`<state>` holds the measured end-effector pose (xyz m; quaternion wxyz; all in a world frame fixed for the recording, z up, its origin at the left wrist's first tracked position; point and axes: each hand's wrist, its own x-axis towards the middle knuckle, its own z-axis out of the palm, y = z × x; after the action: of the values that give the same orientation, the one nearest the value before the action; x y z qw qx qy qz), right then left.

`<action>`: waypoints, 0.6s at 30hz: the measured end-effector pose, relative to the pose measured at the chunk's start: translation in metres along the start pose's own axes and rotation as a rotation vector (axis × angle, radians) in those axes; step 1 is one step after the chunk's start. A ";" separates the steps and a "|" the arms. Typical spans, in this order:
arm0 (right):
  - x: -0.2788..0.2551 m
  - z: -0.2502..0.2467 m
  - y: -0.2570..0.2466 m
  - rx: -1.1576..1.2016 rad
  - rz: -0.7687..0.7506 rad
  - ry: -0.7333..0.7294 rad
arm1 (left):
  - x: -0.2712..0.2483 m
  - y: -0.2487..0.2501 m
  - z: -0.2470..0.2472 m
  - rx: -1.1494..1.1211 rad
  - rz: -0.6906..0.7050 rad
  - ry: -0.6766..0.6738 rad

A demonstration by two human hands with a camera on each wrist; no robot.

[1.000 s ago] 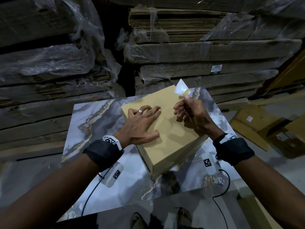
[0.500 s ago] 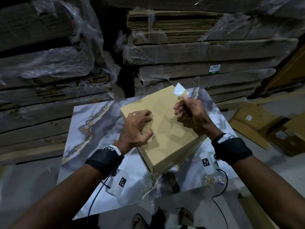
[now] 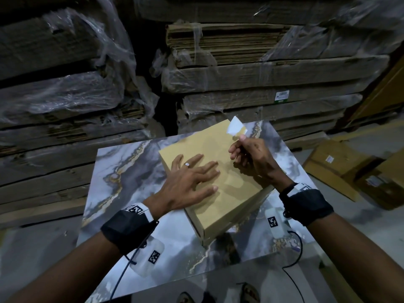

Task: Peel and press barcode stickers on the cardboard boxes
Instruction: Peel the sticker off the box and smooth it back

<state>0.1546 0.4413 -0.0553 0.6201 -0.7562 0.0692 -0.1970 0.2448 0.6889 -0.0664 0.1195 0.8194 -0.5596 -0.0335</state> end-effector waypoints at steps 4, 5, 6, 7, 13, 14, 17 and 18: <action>0.000 0.000 0.000 0.019 0.002 0.004 | 0.002 -0.021 -0.012 0.110 0.060 -0.061; 0.000 0.000 -0.001 0.020 0.004 0.007 | 0.003 -0.031 -0.016 0.192 0.003 -0.046; 0.000 0.000 -0.002 0.019 0.008 0.010 | 0.005 -0.039 -0.019 0.261 -0.092 -0.022; 0.000 0.000 -0.002 0.020 0.010 0.011 | 0.007 -0.045 -0.023 0.307 -0.198 -0.006; -0.001 0.005 -0.002 0.036 0.025 0.047 | 0.014 -0.011 -0.009 0.161 -0.077 -0.076; -0.002 0.005 -0.001 0.040 0.027 0.044 | 0.012 -0.004 -0.006 0.100 -0.013 -0.089; -0.004 0.003 -0.002 0.065 0.029 0.038 | 0.011 -0.006 -0.007 0.019 0.102 -0.123; -0.003 0.003 -0.003 0.076 0.034 0.038 | 0.012 -0.013 -0.010 0.057 0.104 -0.122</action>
<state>0.1526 0.4459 -0.0537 0.6500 -0.7272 0.0862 -0.2033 0.2635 0.6838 -0.0589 0.0636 0.7887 -0.6084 -0.0613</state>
